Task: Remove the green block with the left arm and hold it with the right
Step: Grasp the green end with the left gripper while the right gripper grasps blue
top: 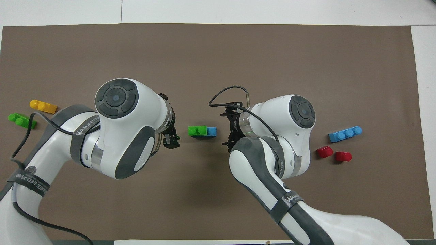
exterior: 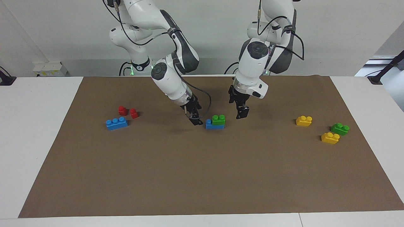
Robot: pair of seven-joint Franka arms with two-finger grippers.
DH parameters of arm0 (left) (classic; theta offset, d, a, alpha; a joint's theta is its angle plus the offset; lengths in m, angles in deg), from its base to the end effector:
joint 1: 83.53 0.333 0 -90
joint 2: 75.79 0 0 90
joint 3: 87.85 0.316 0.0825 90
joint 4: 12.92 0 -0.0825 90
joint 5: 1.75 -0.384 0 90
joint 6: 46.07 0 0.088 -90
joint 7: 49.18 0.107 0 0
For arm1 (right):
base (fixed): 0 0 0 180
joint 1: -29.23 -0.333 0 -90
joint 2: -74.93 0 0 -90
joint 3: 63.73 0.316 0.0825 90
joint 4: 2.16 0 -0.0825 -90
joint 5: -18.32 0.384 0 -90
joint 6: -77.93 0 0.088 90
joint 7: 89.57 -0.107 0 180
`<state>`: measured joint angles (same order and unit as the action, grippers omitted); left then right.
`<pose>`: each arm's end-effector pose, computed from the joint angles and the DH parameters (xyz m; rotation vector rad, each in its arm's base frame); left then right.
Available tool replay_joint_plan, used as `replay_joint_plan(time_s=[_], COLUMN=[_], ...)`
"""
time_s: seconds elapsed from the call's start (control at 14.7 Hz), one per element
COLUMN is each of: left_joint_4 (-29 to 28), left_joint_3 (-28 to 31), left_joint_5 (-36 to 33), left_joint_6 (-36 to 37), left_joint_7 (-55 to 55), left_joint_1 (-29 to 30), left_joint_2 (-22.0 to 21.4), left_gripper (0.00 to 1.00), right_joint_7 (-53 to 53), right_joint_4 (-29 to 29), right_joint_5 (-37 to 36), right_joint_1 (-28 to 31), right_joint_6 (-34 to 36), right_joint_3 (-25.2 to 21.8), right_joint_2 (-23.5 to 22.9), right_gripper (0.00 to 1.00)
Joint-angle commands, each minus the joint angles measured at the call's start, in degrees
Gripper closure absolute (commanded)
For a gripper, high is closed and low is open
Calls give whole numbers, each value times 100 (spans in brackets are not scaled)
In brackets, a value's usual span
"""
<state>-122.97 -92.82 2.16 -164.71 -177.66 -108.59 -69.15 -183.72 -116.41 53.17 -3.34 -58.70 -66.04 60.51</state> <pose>0.5099 -0.2973 0.4350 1.9819 2.3749 -0.0972 0.5262 0.3144 0.3506 -2.0053 1.9302 0.4552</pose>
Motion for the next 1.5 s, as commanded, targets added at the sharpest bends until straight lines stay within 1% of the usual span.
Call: replay_joint_plan(time_s=[0.0, 0.14, 0.41, 0.55, 0.68, 0.89, 1.02, 1.3, 1.36, 1.43], left_joint_4=[-87, -157, -166, -140, -87, -87, -131, -149, -157, -166], left_joint_3=[75, 75, 84, 93, 93, 84, 84, 84, 84, 84], left_joint_5=[57, 57, 31, -13, -258, -321, -330, -338, -339, -339], left_joint_6=[-256, -440, -590, -651, -783, -862, -924, -942, -942, -942], left_joint_7=[-125, -265, -502, -634, -914, -969, -969, -969, -969, -969], left_joint_1=[-174, -201, -341, -420, -552, -579, -579, -579, -588, -588], left_joint_2=[83, 118, 338, 513, 758, 786, 795, 795, 795, 795], left_gripper=[0, 0, 0, 0, 0, 0, 0, 0, 0, 0], right_joint_7=[46, 54, 107, 107, 160, 186, 239, 283, 318, 335], right_joint_4=[-45, -53, -53, -53, -53, -53, -53, -53, -79, -88], right_joint_5=[180, 180, 180, 250, 373, 610, 628, 637, 637, 637], right_joint_1=[-65, -179, -188, -206, -258, -451, -530, -575, -566, -566], right_joint_6=[-268, -400, -637, -725, -839, -1059, -1217, -1288, -1288, -1288], right_joint_3=[-15, -15, -15, -6, -6, -15, -6, -15, -15, -15], right_joint_2=[-113, -183, -342, -403, -473, -596, -693, -781, -781, -781], right_gripper=[1, 1, 1, 1, 1, 1, 1, 2, 7, 10])
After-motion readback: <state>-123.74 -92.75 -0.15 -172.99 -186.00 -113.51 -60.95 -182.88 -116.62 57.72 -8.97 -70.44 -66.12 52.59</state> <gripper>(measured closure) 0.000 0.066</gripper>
